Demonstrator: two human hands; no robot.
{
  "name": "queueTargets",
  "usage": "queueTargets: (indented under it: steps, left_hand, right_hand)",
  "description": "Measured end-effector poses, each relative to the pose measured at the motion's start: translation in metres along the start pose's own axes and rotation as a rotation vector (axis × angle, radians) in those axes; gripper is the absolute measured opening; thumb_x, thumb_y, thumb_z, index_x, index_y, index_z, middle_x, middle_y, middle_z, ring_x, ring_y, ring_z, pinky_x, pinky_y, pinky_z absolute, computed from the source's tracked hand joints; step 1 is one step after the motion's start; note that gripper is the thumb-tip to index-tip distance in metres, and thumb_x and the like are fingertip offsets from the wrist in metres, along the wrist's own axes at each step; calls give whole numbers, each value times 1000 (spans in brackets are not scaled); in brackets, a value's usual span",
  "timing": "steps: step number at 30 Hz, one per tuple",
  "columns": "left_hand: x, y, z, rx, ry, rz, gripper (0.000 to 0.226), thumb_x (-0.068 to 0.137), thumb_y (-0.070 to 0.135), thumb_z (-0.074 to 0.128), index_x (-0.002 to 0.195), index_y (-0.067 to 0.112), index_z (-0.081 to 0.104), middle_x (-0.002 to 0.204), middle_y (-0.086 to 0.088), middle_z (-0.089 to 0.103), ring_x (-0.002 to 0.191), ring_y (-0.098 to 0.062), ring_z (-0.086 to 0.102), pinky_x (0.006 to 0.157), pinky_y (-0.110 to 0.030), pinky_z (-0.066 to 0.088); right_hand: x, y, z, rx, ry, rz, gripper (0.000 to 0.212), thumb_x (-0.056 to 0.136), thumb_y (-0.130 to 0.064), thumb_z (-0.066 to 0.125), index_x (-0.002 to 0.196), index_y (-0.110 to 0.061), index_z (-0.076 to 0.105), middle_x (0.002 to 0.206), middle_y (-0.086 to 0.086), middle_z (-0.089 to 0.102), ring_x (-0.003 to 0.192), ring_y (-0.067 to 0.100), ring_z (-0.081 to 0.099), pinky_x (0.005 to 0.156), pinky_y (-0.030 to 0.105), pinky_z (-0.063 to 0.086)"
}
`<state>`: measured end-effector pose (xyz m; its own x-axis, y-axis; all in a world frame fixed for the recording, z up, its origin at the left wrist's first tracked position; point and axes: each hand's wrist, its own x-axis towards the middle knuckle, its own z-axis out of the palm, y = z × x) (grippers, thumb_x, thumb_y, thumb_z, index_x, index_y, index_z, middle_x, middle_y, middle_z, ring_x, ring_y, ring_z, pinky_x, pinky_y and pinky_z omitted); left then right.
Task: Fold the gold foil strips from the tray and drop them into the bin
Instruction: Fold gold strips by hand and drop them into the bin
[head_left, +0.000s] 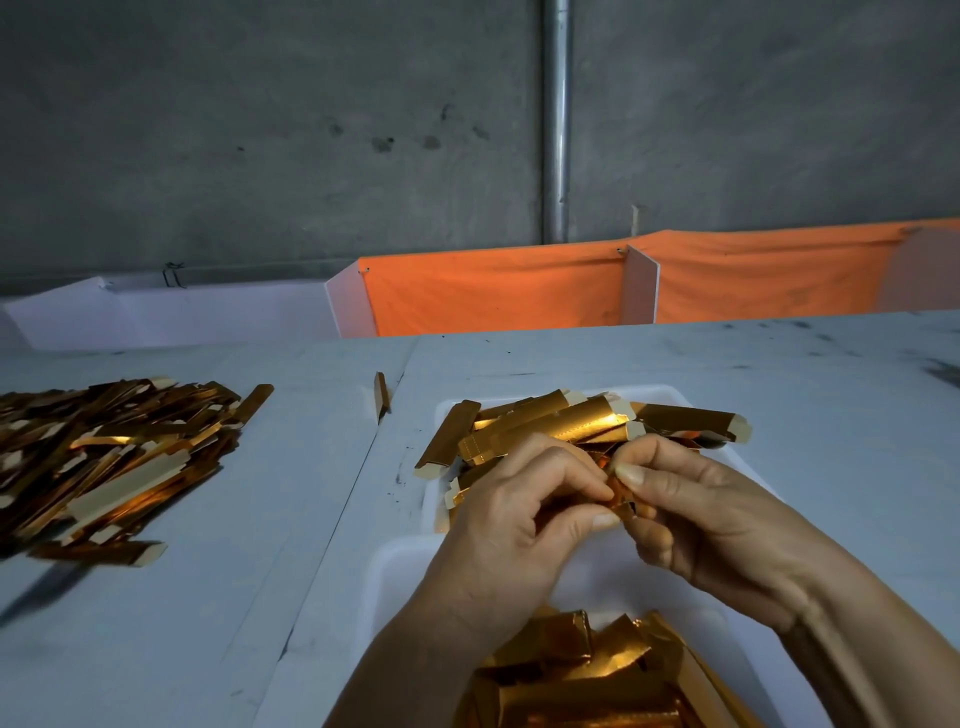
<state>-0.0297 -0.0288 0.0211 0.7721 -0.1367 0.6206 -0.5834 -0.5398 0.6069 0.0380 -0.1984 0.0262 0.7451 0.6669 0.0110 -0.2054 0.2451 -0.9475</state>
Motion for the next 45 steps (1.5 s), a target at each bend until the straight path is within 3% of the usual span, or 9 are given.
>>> queueTargets:
  steps: [6, 8, 13, 19, 25, 34, 39, 45]
  left_hand:
    - [-1, 0, 1, 155, 5, 48, 14, 86, 23, 63, 95, 13, 66, 104, 7, 54, 99, -8, 56, 80, -20, 48]
    - [0, 1, 1, 177, 7, 59, 13, 87, 23, 62, 95, 13, 66, 104, 6, 54, 98, -7, 55, 80, -19, 48]
    - [0, 2, 2, 212, -15, 73, 13, 86, 22, 64, 96, 13, 64, 105, 7, 52, 98, -5, 53, 80, -20, 47]
    - [-2, -1, 5, 273, -72, 26, 21, 83, 22, 70, 101, 19, 59, 108, 15, 41, 101, 2, 43, 82, -11, 42]
    - [-2, 1, 4, 291, -45, 33, 16, 82, 23, 69, 96, 18, 60, 107, 10, 49, 98, -3, 49, 82, -17, 46]
    - [0, 1, 3, 355, -61, 72, 14, 84, 14, 68, 98, 11, 68, 104, 3, 57, 91, -9, 58, 74, -21, 52]
    - [-1, -1, 3, 351, -39, 90, 17, 85, 15, 68, 101, 12, 70, 104, 4, 59, 93, -4, 58, 76, -15, 51]
    - [-1, -2, 3, 317, -22, 92, 15, 85, 16, 65, 98, 11, 70, 102, 4, 59, 91, -7, 59, 74, -20, 52]
  right_hand:
    - [0, 2, -1, -110, 52, 26, 23, 75, -10, 74, 95, -6, 62, 61, 12, 53, 48, 16, 50, 47, 23, 46]
    - [-1, 1, -2, -134, 55, 23, 26, 71, -9, 69, 95, -6, 61, 60, 12, 52, 48, 16, 50, 47, 23, 46]
    - [-3, -2, -2, -189, 34, 14, 21, 76, -6, 71, 95, -4, 61, 66, 12, 52, 51, 16, 51, 50, 23, 47]
    - [-4, -2, 1, -287, 78, 10, 13, 87, 5, 55, 97, -2, 59, 65, 9, 52, 50, 14, 53, 51, 22, 46]
    - [-4, -3, 2, -325, 108, 12, 10, 89, -1, 58, 98, -4, 59, 65, 10, 50, 50, 15, 51, 51, 20, 45]
    - [-2, 2, 5, -486, 158, -48, 14, 87, 8, 55, 95, -3, 58, 56, 5, 57, 48, 11, 54, 49, 16, 44]
    - [-1, 4, 4, -398, 180, -55, 12, 88, 7, 56, 96, -2, 56, 54, 6, 57, 46, 12, 53, 47, 19, 45]
    - [-2, 3, 3, -323, 113, -53, 8, 88, 4, 57, 95, -2, 57, 56, 8, 58, 48, 13, 55, 51, 21, 47]
